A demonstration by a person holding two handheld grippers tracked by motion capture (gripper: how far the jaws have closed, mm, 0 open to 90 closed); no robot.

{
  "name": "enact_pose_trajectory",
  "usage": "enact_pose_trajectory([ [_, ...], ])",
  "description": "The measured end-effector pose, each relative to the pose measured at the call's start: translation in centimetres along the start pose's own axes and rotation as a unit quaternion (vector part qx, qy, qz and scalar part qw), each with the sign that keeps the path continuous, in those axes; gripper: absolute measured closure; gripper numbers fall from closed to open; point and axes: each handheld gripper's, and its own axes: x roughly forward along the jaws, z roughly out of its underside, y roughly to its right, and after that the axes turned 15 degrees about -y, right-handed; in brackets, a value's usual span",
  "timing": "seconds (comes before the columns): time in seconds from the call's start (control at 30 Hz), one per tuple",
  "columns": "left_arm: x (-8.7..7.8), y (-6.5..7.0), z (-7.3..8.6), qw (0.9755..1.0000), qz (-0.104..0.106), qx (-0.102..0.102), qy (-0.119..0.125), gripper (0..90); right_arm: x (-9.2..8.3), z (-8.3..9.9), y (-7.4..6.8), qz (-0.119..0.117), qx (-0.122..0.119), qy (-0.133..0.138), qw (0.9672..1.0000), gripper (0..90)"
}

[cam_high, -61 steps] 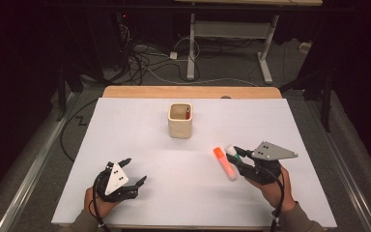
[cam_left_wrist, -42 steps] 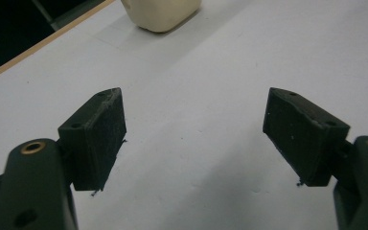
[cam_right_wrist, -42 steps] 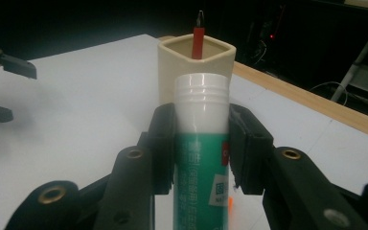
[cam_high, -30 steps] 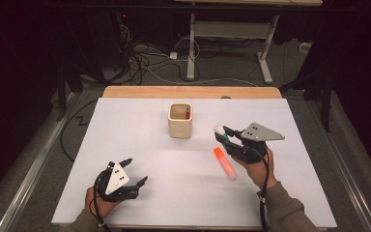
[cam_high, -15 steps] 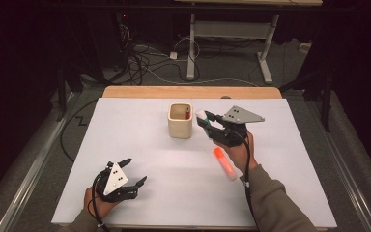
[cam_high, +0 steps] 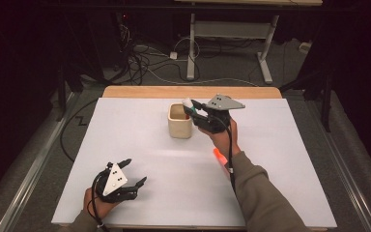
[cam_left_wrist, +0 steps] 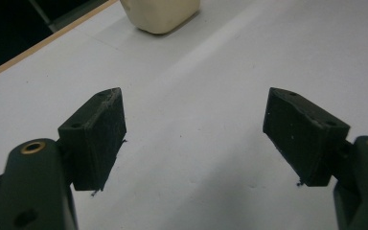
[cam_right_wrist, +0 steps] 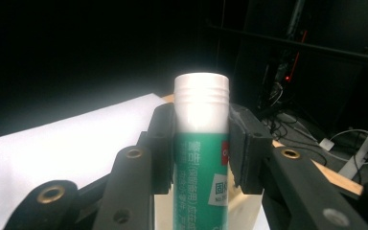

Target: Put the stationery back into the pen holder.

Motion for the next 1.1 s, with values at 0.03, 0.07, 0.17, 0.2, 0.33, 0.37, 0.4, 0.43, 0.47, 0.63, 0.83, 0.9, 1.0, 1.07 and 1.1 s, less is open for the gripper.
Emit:
enact_pose_trajectory([
  [0.03, 0.0, 0.0, 0.0, 1.0, 0.0, 0.0, 0.001, 22.1, 0.2, -0.1, 0.1, 0.001, 0.001, 0.002, 1.0, 65.8],
  [0.07, 0.0, 0.0, 0.0, 1.0, 0.001, 0.0, 0.001, 22.1, 0.5, -0.2, 0.2, 0.0, 0.003, 0.005, 1.0, 65.9],
  [0.17, 0.0, 0.0, 0.0, 1.0, 0.001, 0.001, 0.001, 22.0, 1.2, -0.6, 0.2, 0.002, 0.004, 0.006, 1.0, 65.8],
  [0.2, 0.0, 0.0, 0.0, 1.0, 0.001, 0.001, 0.001, 22.1, 1.5, -0.7, 0.2, 0.0, 0.004, 0.006, 1.0, 65.8],
  [0.33, -0.1, 0.0, -0.1, 1.0, 0.001, 0.004, 0.004, 22.1, 2.5, -1.0, 0.2, 0.003, 0.005, 0.005, 1.0, 65.8],
  [0.37, -0.1, 0.0, -0.1, 1.0, 0.001, 0.003, 0.004, 22.1, 2.7, -1.1, 0.1, 0.006, 0.005, 0.003, 1.0, 65.8],
  [0.4, -0.1, 0.0, -0.1, 1.0, 0.001, 0.002, 0.005, 22.1, 3.0, -1.1, 0.2, 0.008, 0.002, 0.002, 1.0, 65.8],
  [0.43, -0.1, 0.0, -0.1, 1.0, 0.002, 0.002, 0.006, 22.1, 3.3, -1.2, 0.2, 0.004, 0.005, 0.001, 1.0, 65.8],
  [0.47, -0.1, 0.0, -0.1, 1.0, 0.002, 0.002, 0.006, 22.1, 3.5, -1.2, 0.2, 0.005, 0.008, 0.0, 1.0, 65.8],
  [0.63, -0.1, 0.0, 0.0, 1.0, 0.004, 0.002, 0.005, 22.1, 4.5, -1.6, 0.3, 0.009, 0.01, -0.004, 0.9999, 65.8],
  [0.83, -0.1, 0.0, 0.1, 0.9999, 0.007, 0.0, 0.008, 22.1, 5.5, -2.3, 0.4, 0.012, 0.008, -0.003, 0.9999, 65.8],
  [0.9, -0.1, -0.1, 0.1, 0.9999, 0.008, -0.001, 0.007, 22.1, 5.8, -2.2, 0.4, 0.012, 0.008, -0.003, 0.9999, 65.8],
  [1.0, -0.1, -0.1, 0.1, 0.9999, 0.009, 0.001, 0.006, 22.1, 6.3, -1.8, 0.5, 0.006, 0.015, -0.009, 0.9998, 65.7],
  [1.07, -0.1, -0.1, 0.1, 0.9999, 0.009, 0.001, 0.007, 22.1, 6.6, -1.6, 0.5, 0.01, 0.013, -0.014, 0.9998, 65.7],
  [1.1, -0.1, -0.1, 0.1, 0.9999, 0.009, 0.0, 0.007, 22.1, 6.6, -1.5, 0.5, 0.008, 0.017, -0.012, 0.9998, 65.7],
])
